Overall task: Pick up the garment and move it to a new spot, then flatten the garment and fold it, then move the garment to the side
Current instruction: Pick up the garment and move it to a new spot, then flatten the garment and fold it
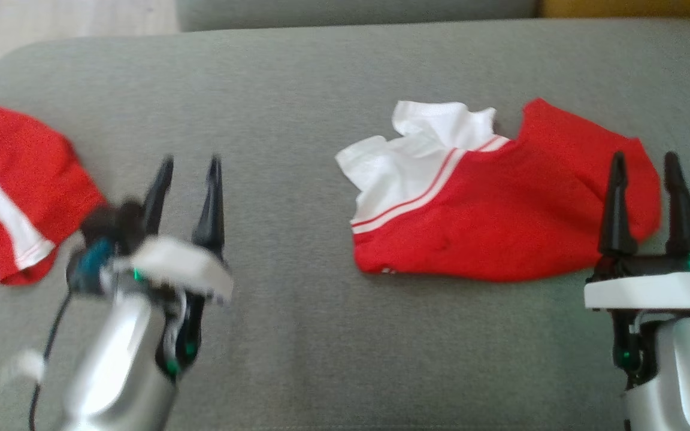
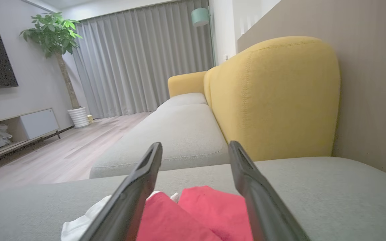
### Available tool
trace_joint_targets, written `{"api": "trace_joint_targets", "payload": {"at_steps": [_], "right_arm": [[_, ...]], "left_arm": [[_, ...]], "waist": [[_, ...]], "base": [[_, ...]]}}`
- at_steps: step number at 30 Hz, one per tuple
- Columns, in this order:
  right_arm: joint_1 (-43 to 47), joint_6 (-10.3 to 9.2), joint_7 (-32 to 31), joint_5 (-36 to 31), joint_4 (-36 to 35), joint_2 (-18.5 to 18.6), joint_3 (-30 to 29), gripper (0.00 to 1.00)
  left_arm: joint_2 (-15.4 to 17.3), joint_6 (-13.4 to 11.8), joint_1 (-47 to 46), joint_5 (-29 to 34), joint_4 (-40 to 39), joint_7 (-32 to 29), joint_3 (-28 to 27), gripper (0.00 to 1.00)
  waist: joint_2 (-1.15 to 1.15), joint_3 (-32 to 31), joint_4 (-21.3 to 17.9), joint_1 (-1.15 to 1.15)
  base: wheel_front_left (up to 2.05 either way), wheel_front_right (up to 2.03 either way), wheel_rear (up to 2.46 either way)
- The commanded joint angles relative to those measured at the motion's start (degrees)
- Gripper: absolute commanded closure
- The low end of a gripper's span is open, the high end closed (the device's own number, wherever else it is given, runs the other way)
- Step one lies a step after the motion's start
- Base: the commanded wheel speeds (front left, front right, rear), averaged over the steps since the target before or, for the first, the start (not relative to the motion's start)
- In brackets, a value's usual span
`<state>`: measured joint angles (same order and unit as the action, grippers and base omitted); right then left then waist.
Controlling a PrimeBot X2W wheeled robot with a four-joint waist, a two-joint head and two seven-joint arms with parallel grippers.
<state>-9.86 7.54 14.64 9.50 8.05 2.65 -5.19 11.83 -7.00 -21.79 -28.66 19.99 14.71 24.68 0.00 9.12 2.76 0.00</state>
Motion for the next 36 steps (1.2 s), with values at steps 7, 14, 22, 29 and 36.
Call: {"api": "trace_joint_targets", "payload": {"at_steps": [7,14,22,29,36], "right_arm": [[-0.8,-0.05,0.4,-2.2,-0.8,0.2,3.5,0.00],[-4.4,-0.05,-5.2,-4.5,1.8,1.0,10.7,0.00],[-14.2,-0.05,-17.4,-0.6,10.9,9.2,19.9,0.00],[-20.8,-0.05,-25.8,5.1,17.9,15.9,25.2,0.00],[-24.3,-0.05,-29.5,12.1,21.1,20.0,31.3,0.00]], "left_arm": [[-4.9,3.0,4.7,4.0,-5.8,0.3,-8.5,0.00],[-8.0,6.6,5.4,7.1,-5.5,0.3,-9.9,0.00],[-8.9,7.7,5.9,6.7,-4.2,0.3,-9.8,0.00],[-8.9,6.7,5.4,3.9,-6.6,0.3,-8.1,0.00],[-8.9,5.9,5.4,3.0,-7.1,0.3,-7.2,0.00]], "waist": [[0.00,-1.3,4.6,0.00],[0.00,-0.6,8.0,0.00],[0.00,1.8,11.8,0.00],[0.00,3.6,14.5,0.00],[0.00,4.8,16.1,0.00]], "base": [[0.00,0.00,0.00],[0.00,0.00,0.00],[0.00,0.00,0.00],[0.00,0.00,0.00],[0.00,0.00,0.00]]}}
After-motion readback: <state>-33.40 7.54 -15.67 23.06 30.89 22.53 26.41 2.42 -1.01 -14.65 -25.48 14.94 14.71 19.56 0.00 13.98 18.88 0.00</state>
